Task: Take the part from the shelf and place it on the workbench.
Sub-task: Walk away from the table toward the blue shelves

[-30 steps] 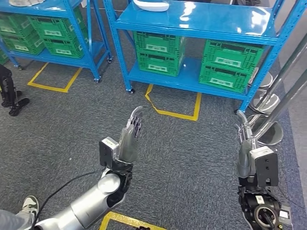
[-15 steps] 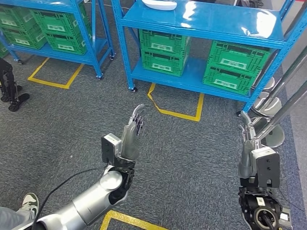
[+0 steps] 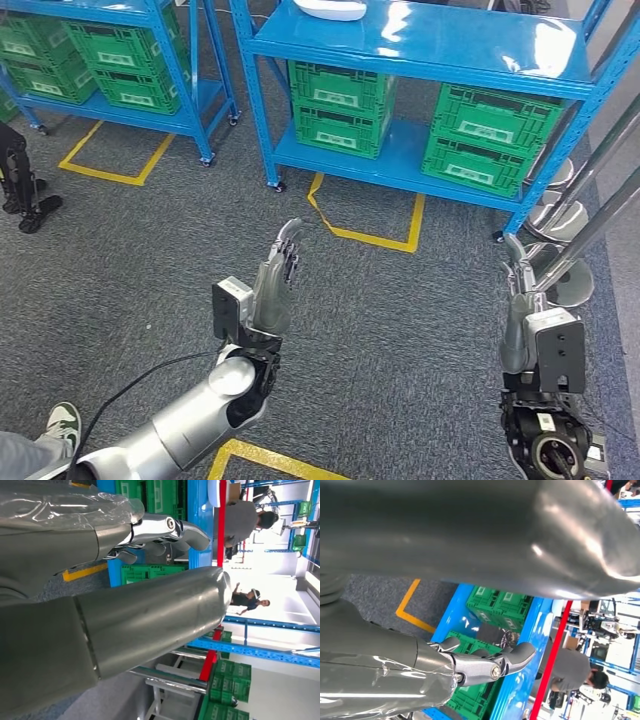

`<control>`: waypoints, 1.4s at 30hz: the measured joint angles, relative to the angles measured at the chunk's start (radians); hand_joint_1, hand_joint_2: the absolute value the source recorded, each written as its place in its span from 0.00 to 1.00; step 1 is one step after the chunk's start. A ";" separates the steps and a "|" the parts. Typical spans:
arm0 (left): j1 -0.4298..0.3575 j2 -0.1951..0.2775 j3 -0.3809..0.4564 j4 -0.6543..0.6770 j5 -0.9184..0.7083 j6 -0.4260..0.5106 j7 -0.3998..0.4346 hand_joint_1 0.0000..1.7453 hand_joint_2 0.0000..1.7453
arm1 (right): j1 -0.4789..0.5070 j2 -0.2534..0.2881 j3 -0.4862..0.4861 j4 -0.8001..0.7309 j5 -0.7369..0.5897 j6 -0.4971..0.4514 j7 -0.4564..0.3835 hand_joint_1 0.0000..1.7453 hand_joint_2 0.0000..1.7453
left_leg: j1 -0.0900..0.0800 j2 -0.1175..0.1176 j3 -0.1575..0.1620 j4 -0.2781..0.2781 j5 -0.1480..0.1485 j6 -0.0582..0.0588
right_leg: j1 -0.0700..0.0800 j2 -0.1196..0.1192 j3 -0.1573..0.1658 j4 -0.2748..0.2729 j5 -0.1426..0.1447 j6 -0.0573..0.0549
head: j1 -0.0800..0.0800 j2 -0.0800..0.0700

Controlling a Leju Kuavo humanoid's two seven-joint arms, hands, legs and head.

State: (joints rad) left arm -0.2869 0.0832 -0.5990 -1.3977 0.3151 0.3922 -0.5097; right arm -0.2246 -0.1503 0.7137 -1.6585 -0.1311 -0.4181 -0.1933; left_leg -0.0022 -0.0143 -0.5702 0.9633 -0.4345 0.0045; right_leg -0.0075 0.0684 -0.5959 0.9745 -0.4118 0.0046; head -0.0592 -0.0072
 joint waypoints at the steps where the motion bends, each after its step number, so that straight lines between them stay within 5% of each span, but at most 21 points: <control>1: 0.000 0.000 0.000 0.000 0.000 0.000 0.000 0.00 0.00 | 0.002 0.000 0.000 -0.001 0.001 -0.001 0.000 0.00 0.00 | -0.001 0.000 0.000 0.001 -0.001 0.001 | -0.001 0.000 0.000 -0.001 0.000 0.001 | 0.000 0.000; 6: -0.001 0.000 -0.001 0.000 0.000 0.000 0.001 0.00 0.00 | 0.011 0.000 0.000 -0.004 0.006 -0.005 -0.001 0.00 0.00 | -0.002 0.002 0.005 -0.007 0.002 0.013 | -0.004 0.003 0.000 -0.006 0.003 0.010 | -0.001 0.000; 8: -0.002 -0.001 -0.002 0.000 -0.001 0.000 0.000 0.00 0.00 | 0.015 0.000 -0.002 -0.007 0.008 -0.004 -0.004 0.00 0.00 | 0.005 0.010 0.023 -0.030 0.008 0.019 | -0.002 -0.018 -0.012 0.020 -0.013 0.015 | 0.001 0.000; 11: -0.001 -0.002 -0.003 0.002 -0.001 0.000 -0.001 0.00 0.00 | 0.018 0.000 -0.004 -0.007 0.009 -0.001 -0.007 0.00 0.00 | 0.008 0.023 0.042 -0.045 0.007 0.023 | -0.009 -0.052 -0.098 0.196 -0.089 0.026 | 0.011 0.000; 13: 0.001 -0.001 -0.005 0.003 -0.001 0.000 -0.001 0.00 0.00 | 0.023 0.000 -0.004 -0.007 0.009 0.001 -0.007 0.00 0.00 | 0.011 0.028 0.049 -0.044 0.000 0.017 | -0.021 -0.058 -0.140 0.270 -0.098 0.037 | 0.012 0.000; 14: 0.001 -0.001 -0.006 0.004 -0.001 0.000 -0.001 0.00 0.00 | 0.024 0.000 -0.004 -0.006 0.009 0.002 -0.007 0.00 0.00 | 0.014 0.029 0.053 -0.042 -0.005 0.012 | -0.028 -0.061 -0.133 0.249 -0.074 0.043 | 0.012 0.000; 17: 0.000 -0.001 -0.007 0.006 0.000 0.000 -0.003 0.00 0.00 | 0.024 0.000 -0.005 -0.005 0.009 0.002 -0.009 0.00 0.00 | 0.024 0.030 0.066 -0.026 -0.029 -0.015 | -0.041 -0.071 -0.042 0.071 0.002 0.065 | 0.017 0.000; 20: 0.000 0.000 -0.008 0.008 0.001 0.000 -0.005 0.00 0.00 | 0.024 0.000 -0.005 -0.003 0.009 0.006 -0.012 0.00 0.00 | 0.024 0.031 0.061 -0.013 -0.040 -0.037 | -0.032 -0.065 -0.012 0.023 -0.010 0.044 | 0.018 0.000; 23: 0.000 0.000 -0.009 0.008 0.002 0.001 -0.006 0.00 0.00 | 0.023 0.000 -0.006 -0.003 0.008 0.010 -0.016 0.00 0.00 | 0.030 0.029 0.051 0.017 -0.059 -0.046 | -0.029 -0.055 -0.008 0.026 -0.017 0.019 | 0.008 0.000; 26: 0.000 0.000 -0.009 0.008 0.002 0.001 -0.007 0.00 0.00 | 0.021 0.000 -0.006 -0.004 0.008 0.012 -0.019 0.00 0.00 | 0.025 0.024 -0.066 0.218 -0.126 -0.039 | -0.021 -0.050 0.005 0.024 -0.027 0.001 | -0.007 0.000; 28: 0.003 0.001 -0.009 0.009 0.002 0.002 -0.007 0.00 0.00 | 0.021 0.000 -0.005 -0.003 0.008 0.012 -0.019 0.00 0.00 | 0.017 0.022 -0.152 0.324 -0.131 -0.025 | -0.011 -0.046 0.015 0.024 -0.036 -0.009 | -0.015 0.000; 30: 0.003 0.002 -0.009 0.009 0.002 0.002 -0.007 0.00 0.00 | 0.021 0.000 -0.005 -0.003 0.008 0.013 -0.019 0.00 0.00 | 0.002 0.018 -0.162 0.274 -0.061 -0.003 | -0.003 -0.040 0.031 0.024 -0.046 -0.014 | -0.017 0.000; 32: 0.001 0.003 -0.009 0.009 0.002 0.003 -0.007 0.00 0.00 | 0.020 0.000 -0.005 -0.003 0.008 0.013 -0.019 0.00 0.00 | -0.019 0.011 -0.115 0.131 0.032 0.022 | 0.001 -0.035 0.045 0.022 -0.058 -0.014 | -0.016 0.000; 33: 0.000 0.003 -0.009 0.009 0.002 0.003 -0.007 0.00 0.00 | 0.020 0.000 -0.005 -0.003 0.008 0.013 -0.019 0.00 0.00 | -0.026 0.009 -0.092 0.069 0.055 0.029 | 0.003 -0.032 0.049 0.022 -0.063 -0.012 | -0.016 0.000; 38: -0.003 0.003 -0.009 0.009 0.002 0.008 -0.008 0.00 0.00 | 0.020 0.000 -0.006 -0.002 0.006 0.014 -0.020 0.00 0.00 | -0.023 0.008 -0.046 -0.015 0.055 0.028 | 0.005 -0.034 0.052 0.024 -0.083 0.003 | -0.014 0.000; 40: -0.002 0.002 -0.009 0.009 0.001 0.009 -0.008 0.00 0.00 | 0.019 0.000 -0.006 -0.002 0.006 0.015 -0.021 0.00 0.00 | -0.016 0.010 -0.023 -0.030 0.052 0.032 | 0.005 -0.046 0.014 0.108 -0.122 0.012 | -0.007 0.000; 42: 0.000 0.002 -0.009 0.009 0.002 0.009 -0.008 0.00 0.00 | 0.020 0.000 -0.006 0.000 0.006 0.015 -0.021 0.00 0.00 | -0.015 0.012 -0.011 -0.032 0.043 0.035 | 0.001 -0.053 -0.060 0.239 -0.165 0.023 | 0.000 0.000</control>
State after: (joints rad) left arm -0.2872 0.0853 -0.6084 -1.3886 0.3168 0.4008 -0.5174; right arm -0.2047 -0.1499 0.7078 -1.6585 -0.1255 -0.4030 -0.2141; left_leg -0.0172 -0.0026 -0.5809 0.9318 -0.3919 0.0398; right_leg -0.0065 0.0151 -0.6556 1.2133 -0.5772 0.0273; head -0.0587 -0.0072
